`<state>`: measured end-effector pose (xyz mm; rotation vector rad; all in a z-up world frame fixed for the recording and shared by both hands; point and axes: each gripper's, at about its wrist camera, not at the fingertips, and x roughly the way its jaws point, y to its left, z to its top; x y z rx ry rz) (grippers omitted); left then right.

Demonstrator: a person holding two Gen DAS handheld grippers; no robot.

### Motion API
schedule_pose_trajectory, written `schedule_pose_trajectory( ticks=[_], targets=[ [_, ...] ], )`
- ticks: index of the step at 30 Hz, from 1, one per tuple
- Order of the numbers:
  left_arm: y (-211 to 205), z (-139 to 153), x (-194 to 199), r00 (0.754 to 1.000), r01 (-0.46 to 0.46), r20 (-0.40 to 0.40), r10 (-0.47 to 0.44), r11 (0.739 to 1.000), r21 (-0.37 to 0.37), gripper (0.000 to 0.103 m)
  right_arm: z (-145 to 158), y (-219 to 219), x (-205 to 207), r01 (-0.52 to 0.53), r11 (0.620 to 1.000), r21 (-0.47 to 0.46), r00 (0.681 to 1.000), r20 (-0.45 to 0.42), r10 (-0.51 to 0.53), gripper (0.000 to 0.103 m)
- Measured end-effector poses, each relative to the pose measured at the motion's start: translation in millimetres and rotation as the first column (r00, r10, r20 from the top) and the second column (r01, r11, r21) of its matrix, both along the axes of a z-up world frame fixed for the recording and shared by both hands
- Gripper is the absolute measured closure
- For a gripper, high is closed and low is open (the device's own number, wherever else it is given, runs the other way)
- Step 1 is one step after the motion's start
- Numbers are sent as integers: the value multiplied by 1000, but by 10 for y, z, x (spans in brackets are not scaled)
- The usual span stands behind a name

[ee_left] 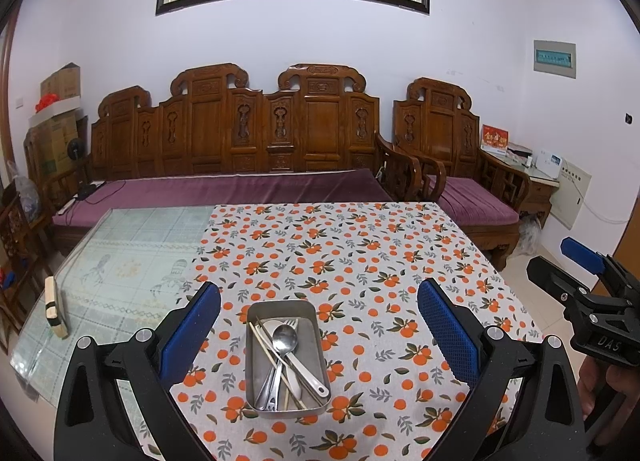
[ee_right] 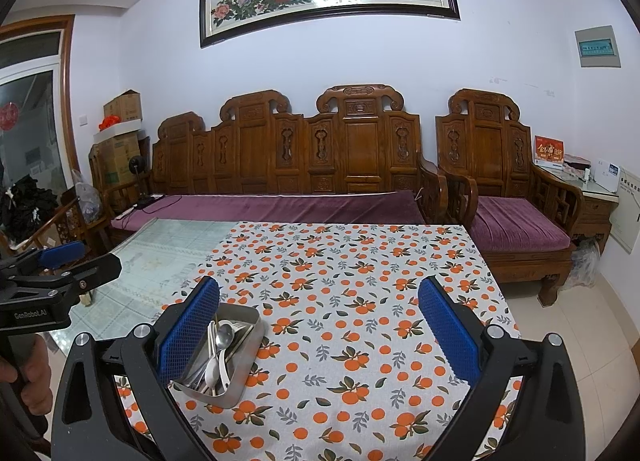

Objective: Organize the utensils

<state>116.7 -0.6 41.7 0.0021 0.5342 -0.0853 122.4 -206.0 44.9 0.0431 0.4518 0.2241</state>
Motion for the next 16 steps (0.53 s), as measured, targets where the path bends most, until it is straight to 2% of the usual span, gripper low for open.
schedule_pose_trajectory(
  ticks=[16],
  targets=[
    [4,-3,-1,1000,-1,1,1,1000,0,8,10,26,-13,0,1000,1,1000,3,0,3]
  ],
)
